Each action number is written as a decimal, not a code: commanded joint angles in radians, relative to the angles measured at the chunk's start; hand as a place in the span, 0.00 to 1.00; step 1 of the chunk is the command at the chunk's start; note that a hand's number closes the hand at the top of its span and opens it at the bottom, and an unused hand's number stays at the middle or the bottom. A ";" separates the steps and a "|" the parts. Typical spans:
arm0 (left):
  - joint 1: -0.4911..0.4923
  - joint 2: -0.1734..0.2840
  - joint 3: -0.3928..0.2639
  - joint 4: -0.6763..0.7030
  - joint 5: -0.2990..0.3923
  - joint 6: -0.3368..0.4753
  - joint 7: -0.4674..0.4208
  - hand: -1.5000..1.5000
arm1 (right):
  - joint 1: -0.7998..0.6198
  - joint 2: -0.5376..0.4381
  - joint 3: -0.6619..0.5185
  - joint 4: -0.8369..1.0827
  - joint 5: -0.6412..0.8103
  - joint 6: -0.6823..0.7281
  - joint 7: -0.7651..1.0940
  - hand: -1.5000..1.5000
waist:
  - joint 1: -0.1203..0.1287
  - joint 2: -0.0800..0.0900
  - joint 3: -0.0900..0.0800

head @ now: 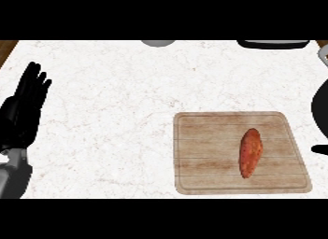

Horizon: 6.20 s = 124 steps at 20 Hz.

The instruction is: Pick the sweet potato from the cutting board and place it in the pot

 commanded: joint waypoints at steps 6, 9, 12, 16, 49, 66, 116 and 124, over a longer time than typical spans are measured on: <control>-0.003 -0.026 0.011 0.035 -0.003 -0.004 -0.026 0.50 | -0.018 -0.176 0.197 -0.183 0.148 0.172 0.325 0.00 | 0.007 0.006 0.007; 0.029 -0.024 -0.014 -0.013 -0.032 0.005 -0.003 0.50 | -0.046 -0.181 0.249 -0.288 0.159 0.210 0.470 0.00 | 0.011 0.003 0.008; 0.032 -0.031 -0.014 -0.033 -0.046 0.017 0.007 0.50 | -0.036 -0.157 0.298 -0.390 0.158 0.235 0.617 0.00 | 0.003 0.002 0.008; 0.004 -0.035 0.019 -0.014 -0.020 -0.028 0.023 0.50 | -0.059 -0.031 0.341 -0.394 0.215 0.213 0.724 0.00 | 0.006 0.006 0.009; 0.050 -0.146 0.107 -0.074 -0.152 -0.122 0.040 0.50 | -0.044 0.330 0.252 -0.114 0.739 0.307 0.594 0.00 | 0.005 0.006 0.010; -0.042 -0.160 0.142 -0.015 -0.163 -0.121 0.084 0.50 | 0.134 0.226 0.292 -0.205 0.902 0.237 0.220 1.00 | -0.011 0.004 0.010; -0.067 -0.176 0.128 -0.010 -0.177 -0.150 0.076 0.50 | 0.219 -0.188 -0.466 -0.032 0.326 -0.117 -0.147 1.00 | 0.036 0.017 0.012; 0.016 -0.216 0.103 -0.023 -0.187 -0.157 0.013 0.50 | -0.107 -0.119 -0.251 0.455 0.535 -0.258 -0.320 1.00 | 0.049 0.016 0.012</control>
